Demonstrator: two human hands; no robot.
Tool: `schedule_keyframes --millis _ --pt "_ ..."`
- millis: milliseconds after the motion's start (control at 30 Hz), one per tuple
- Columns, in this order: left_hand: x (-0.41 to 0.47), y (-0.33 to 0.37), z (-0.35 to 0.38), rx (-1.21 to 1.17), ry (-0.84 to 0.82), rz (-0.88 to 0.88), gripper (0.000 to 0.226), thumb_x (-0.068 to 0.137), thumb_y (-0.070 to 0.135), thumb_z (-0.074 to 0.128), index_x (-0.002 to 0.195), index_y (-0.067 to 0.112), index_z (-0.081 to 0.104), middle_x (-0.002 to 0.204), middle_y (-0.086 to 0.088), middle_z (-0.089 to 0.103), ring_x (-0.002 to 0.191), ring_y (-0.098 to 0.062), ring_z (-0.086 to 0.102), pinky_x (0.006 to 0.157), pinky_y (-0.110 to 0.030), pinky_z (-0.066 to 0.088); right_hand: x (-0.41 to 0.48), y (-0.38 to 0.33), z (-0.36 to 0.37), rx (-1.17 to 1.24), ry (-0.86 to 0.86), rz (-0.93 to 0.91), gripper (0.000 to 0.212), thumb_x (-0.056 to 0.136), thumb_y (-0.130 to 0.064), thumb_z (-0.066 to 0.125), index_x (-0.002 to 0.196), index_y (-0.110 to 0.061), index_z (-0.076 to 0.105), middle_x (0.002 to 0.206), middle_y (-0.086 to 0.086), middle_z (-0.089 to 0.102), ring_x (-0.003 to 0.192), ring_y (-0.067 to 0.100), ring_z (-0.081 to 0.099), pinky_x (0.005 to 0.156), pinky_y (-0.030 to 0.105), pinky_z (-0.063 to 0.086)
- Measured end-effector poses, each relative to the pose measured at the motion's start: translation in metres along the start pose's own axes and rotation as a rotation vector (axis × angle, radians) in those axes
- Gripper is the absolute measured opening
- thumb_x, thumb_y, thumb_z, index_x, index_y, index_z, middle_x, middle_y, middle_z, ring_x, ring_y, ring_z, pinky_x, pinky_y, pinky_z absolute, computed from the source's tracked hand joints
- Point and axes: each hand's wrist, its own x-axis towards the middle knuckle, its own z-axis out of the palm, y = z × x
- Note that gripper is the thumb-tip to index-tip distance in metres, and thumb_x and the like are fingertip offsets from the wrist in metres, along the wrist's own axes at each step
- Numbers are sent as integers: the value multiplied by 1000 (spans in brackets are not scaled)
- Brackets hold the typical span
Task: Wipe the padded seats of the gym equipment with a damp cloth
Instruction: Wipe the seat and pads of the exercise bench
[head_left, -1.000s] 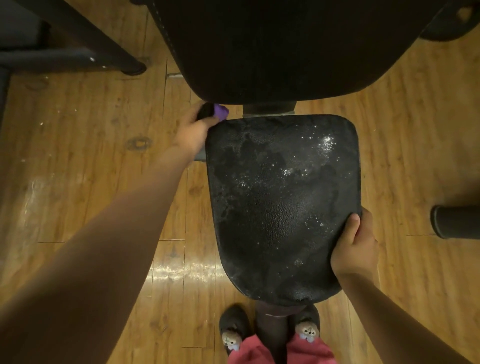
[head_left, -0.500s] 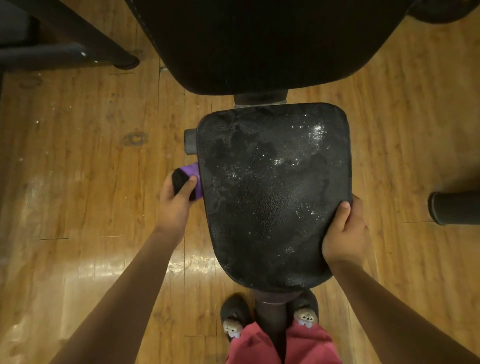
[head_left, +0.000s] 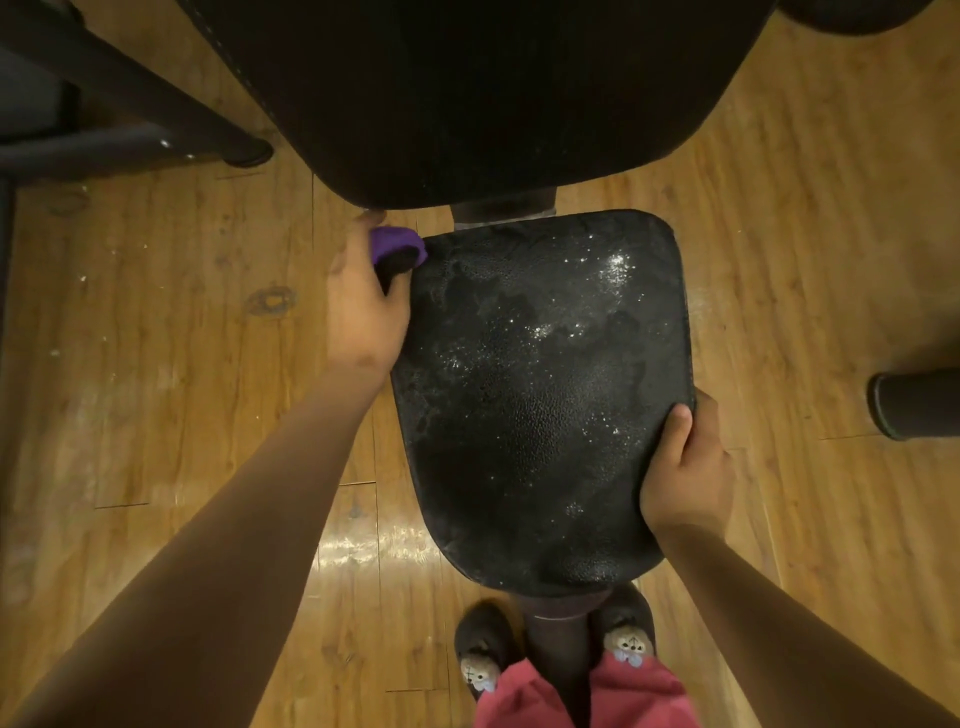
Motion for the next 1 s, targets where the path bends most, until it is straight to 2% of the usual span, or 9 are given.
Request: schedule_keyframes --millis 100,267,367,500,600,700,800,900,1000 --pt "-1 -3 -2 -60 16 -46 42 91 12 62 129 16 44 111 11 56 95 12 54 84 1 38 0 2 1 12 -4 -5 53 91 -45 18 130 -20 45 79 3 56 72 30 52 62 35 32" --pt "20 -2 -2 45 -80 17 32 92 13 61 123 14 54 109 8 57 104 -2 52 83 -1 37 0 2 2 17 -2 -23 52 92 -44 18 132 -23 44 95 13 67 84 37 59 66 34 33" --pt "28 6 7 124 -169 71 33 91 12 60 124 13 54 110 5 58 103 -4 51 84 -7 35 0 3 2 15 -4 -28 51 92 -44 18 130 -22 44 93 14 66 83 38 59 65 35 34" --pt "28 15 23 143 -195 181 32 90 13 62 122 11 58 114 -5 62 105 -13 56 84 -5 35 0 5 2 17 -18 -24 50 92 -45 18 123 -19 46 85 11 63 80 37 59 63 35 33" --pt "23 12 16 93 -204 210 33 90 14 63 123 12 59 110 5 60 104 -7 56 88 -2 36 0 4 2 32 -18 -30 51 92 -46 18 128 -21 45 93 13 66 84 38 59 66 37 37" --pt "17 4 4 91 -164 173 34 90 16 63 124 18 60 112 10 61 106 -1 56 96 -13 40 1 4 3 48 -21 -30 51 91 -49 16 128 -26 43 92 11 66 83 37 60 66 37 38" --pt "11 7 14 119 -108 143 39 90 14 63 128 16 58 121 4 63 112 -4 55 103 -21 41 1 5 3 51 -26 -30 57 88 -54 13 128 -27 42 90 9 66 81 35 60 67 37 39" --pt "8 23 39 124 -128 213 39 88 14 65 127 17 59 122 0 64 114 -11 58 105 -30 44 1 5 3 65 -36 -38 59 88 -54 12 130 -27 43 89 7 67 80 33 60 65 35 38" --pt "12 40 61 135 -150 232 40 88 15 66 127 16 60 122 -3 64 115 -15 57 104 -33 44 1 6 3 71 -51 -44 59 89 -55 12 132 -28 42 92 3 68 80 30 62 64 36 41"
